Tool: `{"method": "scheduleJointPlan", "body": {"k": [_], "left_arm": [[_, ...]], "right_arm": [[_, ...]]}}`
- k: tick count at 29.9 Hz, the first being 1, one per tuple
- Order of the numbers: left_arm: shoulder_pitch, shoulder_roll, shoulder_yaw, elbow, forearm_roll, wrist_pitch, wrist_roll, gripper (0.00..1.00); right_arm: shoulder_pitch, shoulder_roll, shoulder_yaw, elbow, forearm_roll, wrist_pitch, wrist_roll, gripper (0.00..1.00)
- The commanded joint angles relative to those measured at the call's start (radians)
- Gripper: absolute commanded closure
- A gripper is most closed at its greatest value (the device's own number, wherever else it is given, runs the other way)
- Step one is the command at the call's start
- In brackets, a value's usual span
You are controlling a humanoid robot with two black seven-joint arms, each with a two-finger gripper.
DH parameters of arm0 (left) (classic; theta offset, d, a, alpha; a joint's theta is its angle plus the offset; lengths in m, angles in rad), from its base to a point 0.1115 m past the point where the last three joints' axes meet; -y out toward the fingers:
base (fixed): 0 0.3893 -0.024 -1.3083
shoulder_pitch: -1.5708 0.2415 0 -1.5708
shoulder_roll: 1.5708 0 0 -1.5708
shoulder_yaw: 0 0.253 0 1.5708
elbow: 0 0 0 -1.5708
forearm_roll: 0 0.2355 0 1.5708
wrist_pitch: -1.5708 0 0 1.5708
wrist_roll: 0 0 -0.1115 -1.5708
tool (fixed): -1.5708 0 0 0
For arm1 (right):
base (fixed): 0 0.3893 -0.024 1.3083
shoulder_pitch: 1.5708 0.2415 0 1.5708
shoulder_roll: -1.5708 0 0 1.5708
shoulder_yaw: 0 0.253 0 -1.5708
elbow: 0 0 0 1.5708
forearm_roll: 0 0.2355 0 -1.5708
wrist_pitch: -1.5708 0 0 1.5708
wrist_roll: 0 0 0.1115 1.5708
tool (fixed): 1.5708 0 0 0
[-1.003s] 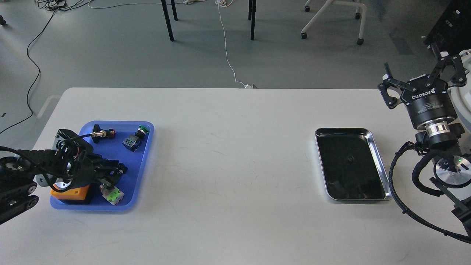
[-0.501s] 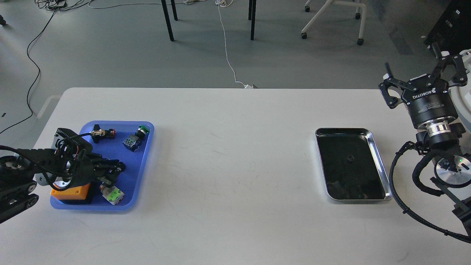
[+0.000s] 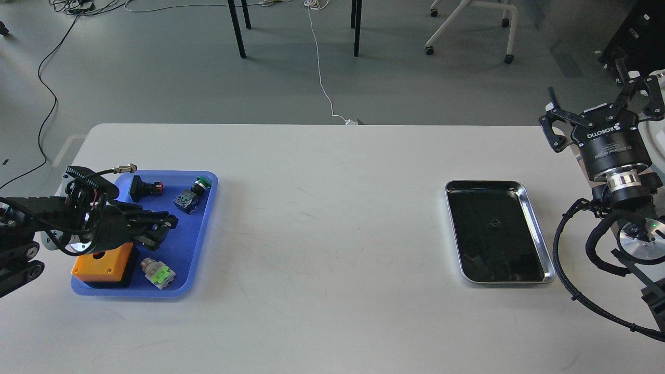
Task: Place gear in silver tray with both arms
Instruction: 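Lift the second gear and swing the left arm toward the table center, then lower the gear and release it on the table between the trays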
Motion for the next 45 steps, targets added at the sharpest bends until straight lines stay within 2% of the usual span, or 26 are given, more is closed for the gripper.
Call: {"method": "scheduleJointPlan", "body": {"k": [1, 8, 18, 22, 27, 32, 35, 40, 45], "left_arm": [[-0.086, 0.048, 0.0, -0.072, -0.067, -0.043, 0.0, 0.84], [-0.26, 0.025, 0.0, -0.128, -0.076, -0.095, 0.012, 0.84], [-0.37, -0.311, 0.012, -0.102, -0.059, -0.134, 0.058, 0.84], [-0.399, -0.462, 0.017, -0.025, -0.053, -0.14, 0.072, 0.84], [-0.38, -0.647, 0.028, 0.059, -0.052, -0.14, 0.083, 0.84], [-0.352, -0.834, 0.092, 0.245, 0.025, -0.111, 0.072, 0.84], [-0.327, -0.926, 0.097, 0.305, 0.06, -0.088, 0.068, 0.84], [-0.311, -0.955, 0.149, 0.383, 0.063, -0.08, 0.071, 0.84], [-0.278, -0.955, 0.169, 0.473, 0.063, -0.037, 0.069, 0.84]], "right_arm": [[0.0, 0.0, 0.0, 0.002, 0.0, 0.0, 0.0, 0.01], [0.0, -0.002, 0.0, 0.003, 0.0, 0.0, 0.0, 0.01], [-0.026, -0.052, 0.008, 0.006, 0.0, 0.005, 0.0, 0.01], [-0.077, -0.085, 0.008, 0.003, 0.0, 0.03, 0.0, 0.01], [-0.124, -0.154, -0.009, -0.006, -0.023, 0.03, 0.0, 0.01], [-0.184, -0.204, -0.009, -0.012, -0.075, 0.03, 0.0, 0.01], [-0.192, -0.236, -0.009, -0.011, -0.075, 0.03, 0.0, 0.01], [-0.193, -0.269, -0.008, -0.011, -0.075, 0.03, 0.0, 0.01], [-0.193, -0.267, -0.011, -0.006, -0.074, 0.03, 0.0, 0.01]]}}
